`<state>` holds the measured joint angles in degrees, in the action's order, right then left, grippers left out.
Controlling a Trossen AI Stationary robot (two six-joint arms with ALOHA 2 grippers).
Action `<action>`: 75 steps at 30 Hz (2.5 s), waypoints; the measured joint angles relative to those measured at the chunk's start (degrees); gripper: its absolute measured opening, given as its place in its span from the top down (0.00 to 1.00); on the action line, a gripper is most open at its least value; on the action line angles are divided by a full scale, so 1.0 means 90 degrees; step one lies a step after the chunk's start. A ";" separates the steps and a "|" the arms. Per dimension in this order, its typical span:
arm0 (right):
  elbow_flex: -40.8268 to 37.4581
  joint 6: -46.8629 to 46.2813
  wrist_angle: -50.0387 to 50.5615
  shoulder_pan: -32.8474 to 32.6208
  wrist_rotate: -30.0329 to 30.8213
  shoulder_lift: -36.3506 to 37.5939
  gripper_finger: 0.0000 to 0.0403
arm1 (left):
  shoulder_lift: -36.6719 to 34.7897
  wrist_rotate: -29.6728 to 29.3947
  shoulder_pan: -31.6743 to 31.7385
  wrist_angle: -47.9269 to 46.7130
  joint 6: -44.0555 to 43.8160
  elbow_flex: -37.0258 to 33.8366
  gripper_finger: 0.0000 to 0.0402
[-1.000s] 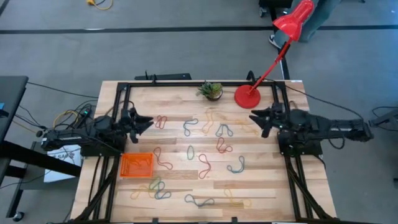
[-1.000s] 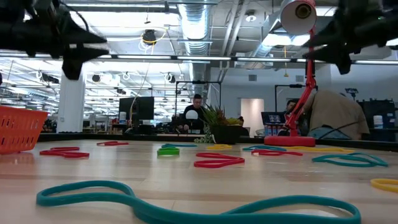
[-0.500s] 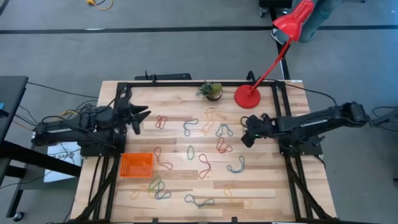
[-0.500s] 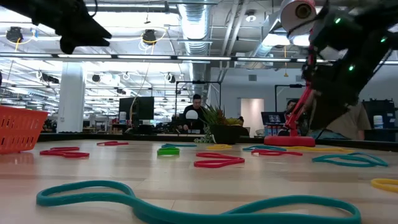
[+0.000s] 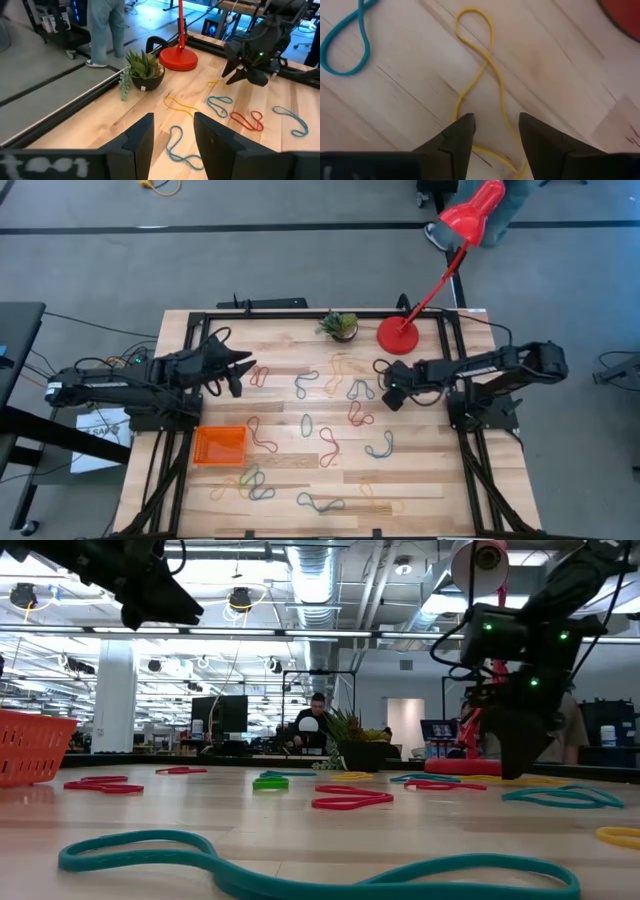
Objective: Pick and place rubber bands into bin
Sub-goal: Put the yellow rubber band into the orange basket
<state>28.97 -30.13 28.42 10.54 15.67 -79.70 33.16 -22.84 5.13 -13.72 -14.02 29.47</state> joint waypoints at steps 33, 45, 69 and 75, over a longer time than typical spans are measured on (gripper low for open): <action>0.1449 0.0516 -0.0805 -0.0379 -0.0047 0.0214 1.00 | -0.0016 0.0570 -0.0002 0.0047 0.0009 0.0002 0.68; 0.1906 0.1693 -0.5329 -0.0878 -0.1006 -0.0393 1.00 | 0.0673 0.1721 -0.0005 0.0843 0.1052 0.0007 0.68; 0.3608 0.1515 -0.6407 -0.0864 -0.2875 -0.2746 1.00 | 0.3729 0.2819 -0.0005 0.3514 0.1877 0.0007 0.68; 0.3669 0.1551 -0.6336 -0.0837 -0.2893 -0.2737 1.00 | 0.3726 0.2792 -0.0005 0.3524 0.2113 0.0007 0.73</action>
<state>62.00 -16.17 -28.60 3.01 -10.37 -104.33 66.69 2.29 5.08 18.00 4.99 29.54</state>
